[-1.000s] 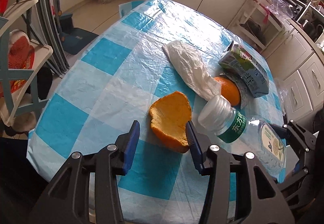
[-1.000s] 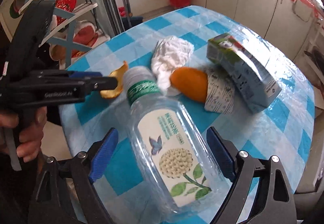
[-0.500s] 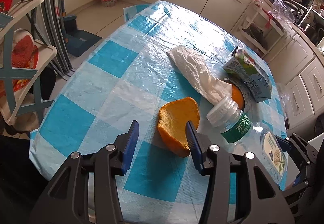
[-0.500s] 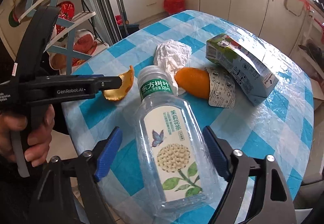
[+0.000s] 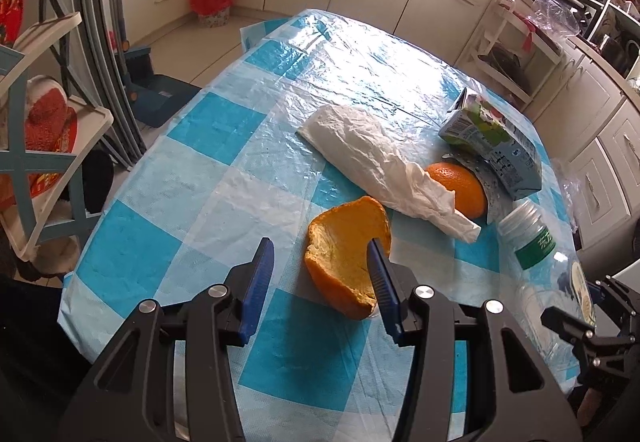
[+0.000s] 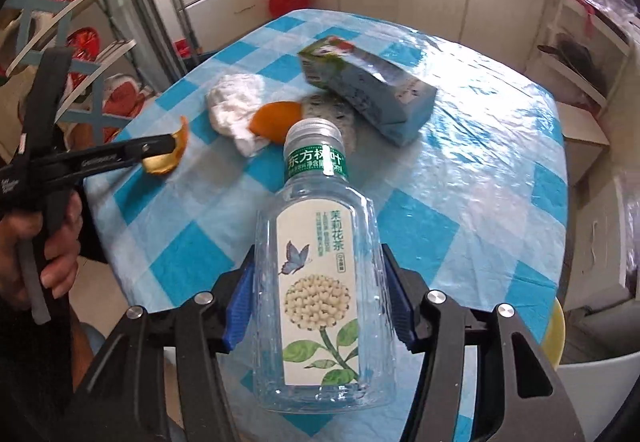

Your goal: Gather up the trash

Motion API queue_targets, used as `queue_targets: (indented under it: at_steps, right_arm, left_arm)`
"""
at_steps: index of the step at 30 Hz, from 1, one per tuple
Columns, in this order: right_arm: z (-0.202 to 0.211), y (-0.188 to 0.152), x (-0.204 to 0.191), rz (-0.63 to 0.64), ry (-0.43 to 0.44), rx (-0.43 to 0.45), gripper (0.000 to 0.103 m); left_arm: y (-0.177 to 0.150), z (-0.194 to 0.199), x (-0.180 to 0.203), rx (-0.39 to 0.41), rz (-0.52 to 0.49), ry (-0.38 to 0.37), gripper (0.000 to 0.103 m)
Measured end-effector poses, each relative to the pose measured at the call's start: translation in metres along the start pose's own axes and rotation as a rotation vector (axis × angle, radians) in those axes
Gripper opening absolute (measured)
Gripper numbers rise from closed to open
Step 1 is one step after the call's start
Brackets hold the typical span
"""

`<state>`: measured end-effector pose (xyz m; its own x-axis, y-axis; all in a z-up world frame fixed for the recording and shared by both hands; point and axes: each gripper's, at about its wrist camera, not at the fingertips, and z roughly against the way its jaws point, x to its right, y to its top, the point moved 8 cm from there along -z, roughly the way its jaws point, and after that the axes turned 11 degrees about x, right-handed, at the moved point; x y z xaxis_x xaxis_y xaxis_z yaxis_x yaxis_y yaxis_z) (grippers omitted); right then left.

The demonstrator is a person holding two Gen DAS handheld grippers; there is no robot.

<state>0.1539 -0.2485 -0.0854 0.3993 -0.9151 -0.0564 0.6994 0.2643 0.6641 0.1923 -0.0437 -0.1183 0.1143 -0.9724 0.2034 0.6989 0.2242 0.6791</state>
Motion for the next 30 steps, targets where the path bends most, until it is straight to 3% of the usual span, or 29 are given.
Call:
queue_targets:
  at_steps: [5,13,18,30]
  right_arm:
    - [-0.005,0.005,0.007,-0.019,-0.038,0.003,0.065]
    - [-0.002,0.007,0.013,-0.019,-0.067,0.018,0.068]
    - [-0.004,0.005,0.019,-0.041,-0.084,0.008,0.068]
    - [-0.003,0.004,0.019,-0.032,-0.101,0.012,0.068]
  left_arm:
    - [-0.001,-0.002,0.007,0.0,-0.001,-0.054,0.044]
    - [-0.002,-0.003,0.011,-0.01,0.004,-0.102,0.012]
    - [-0.003,0.001,0.02,-0.003,-0.044,-0.112,0.011]
    - [-0.009,-0.001,0.016,-0.018,-0.044,-0.079,0.013]
